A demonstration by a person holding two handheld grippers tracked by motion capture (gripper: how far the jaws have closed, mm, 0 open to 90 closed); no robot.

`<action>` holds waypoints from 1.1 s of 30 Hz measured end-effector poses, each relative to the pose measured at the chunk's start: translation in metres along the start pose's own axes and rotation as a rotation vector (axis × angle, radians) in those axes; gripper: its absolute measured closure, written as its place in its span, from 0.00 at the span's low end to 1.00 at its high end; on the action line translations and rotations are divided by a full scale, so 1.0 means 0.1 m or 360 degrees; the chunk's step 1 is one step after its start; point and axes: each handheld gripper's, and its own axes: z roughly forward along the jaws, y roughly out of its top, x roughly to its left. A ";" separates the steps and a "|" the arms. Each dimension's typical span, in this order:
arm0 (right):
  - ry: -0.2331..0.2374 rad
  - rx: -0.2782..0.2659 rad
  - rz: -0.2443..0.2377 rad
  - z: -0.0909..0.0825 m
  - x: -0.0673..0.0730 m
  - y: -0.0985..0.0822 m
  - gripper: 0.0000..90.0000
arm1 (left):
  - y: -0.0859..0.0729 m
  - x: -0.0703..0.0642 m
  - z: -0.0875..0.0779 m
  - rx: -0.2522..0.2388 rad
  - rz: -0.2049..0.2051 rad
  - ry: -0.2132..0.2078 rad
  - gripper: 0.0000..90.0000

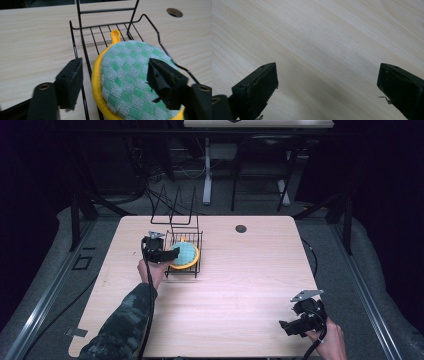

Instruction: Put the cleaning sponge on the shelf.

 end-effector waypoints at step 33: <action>-0.0002 -0.0025 -0.0010 -0.02 0.01 0.00 0.03 | -0.39 -0.08 -0.88 0.0031 0.0167 -0.0052 0.00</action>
